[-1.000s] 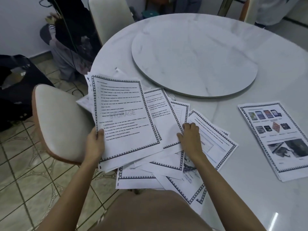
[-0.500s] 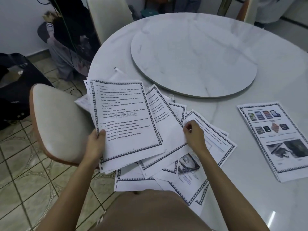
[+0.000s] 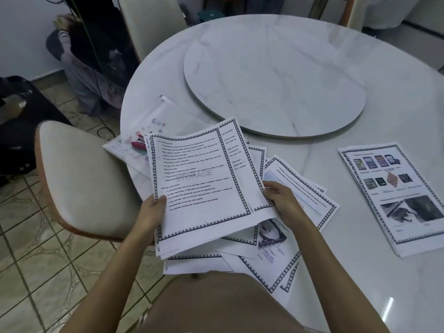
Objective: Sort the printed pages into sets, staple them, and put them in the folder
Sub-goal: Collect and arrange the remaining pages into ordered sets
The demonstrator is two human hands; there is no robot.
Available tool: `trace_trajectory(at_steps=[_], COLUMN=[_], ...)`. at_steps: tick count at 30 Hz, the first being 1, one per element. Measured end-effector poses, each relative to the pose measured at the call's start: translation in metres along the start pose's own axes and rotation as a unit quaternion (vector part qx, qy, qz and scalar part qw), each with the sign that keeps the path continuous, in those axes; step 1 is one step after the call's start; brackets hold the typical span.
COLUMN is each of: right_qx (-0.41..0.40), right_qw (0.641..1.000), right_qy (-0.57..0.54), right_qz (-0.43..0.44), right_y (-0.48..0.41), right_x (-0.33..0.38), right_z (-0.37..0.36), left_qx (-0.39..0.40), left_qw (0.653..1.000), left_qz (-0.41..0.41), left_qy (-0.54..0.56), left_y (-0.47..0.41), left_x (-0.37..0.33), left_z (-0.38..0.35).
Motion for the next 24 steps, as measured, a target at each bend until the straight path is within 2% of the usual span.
trace_trajectory(at_steps=[11, 17, 24], right_qx=[0.030, 0.052, 0.109], right_qw=[0.992, 0.989, 0.986], right_qy=[-0.119, -0.124, -0.084], right_qz=[0.041, 0.066, 0.089], right_y=[0.009, 0.012, 0.020], right_x=[0.023, 0.034, 0.040], right_z=[-0.012, -0.015, -0.029], left_qx=[-0.012, -0.005, 0.011], left_qw=[0.997, 0.991, 0.991], left_qz=[-0.036, -0.033, -0.069], left_qy=[0.073, 0.128, 0.115], left_y=[0.002, 0.001, 0.003], left_x=[-0.023, -0.034, -0.046], left_z=[-0.004, -0.002, -0.006])
Point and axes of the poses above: each hand's wrist, its own y-axis away from the middle knuckle, its own z-axis out of the back of the hand, x = y × z, the point moved 9 cm from there along -y, towards the middle knuckle, and after that the axes turned 1 degree about y, right-handed, at the moved point
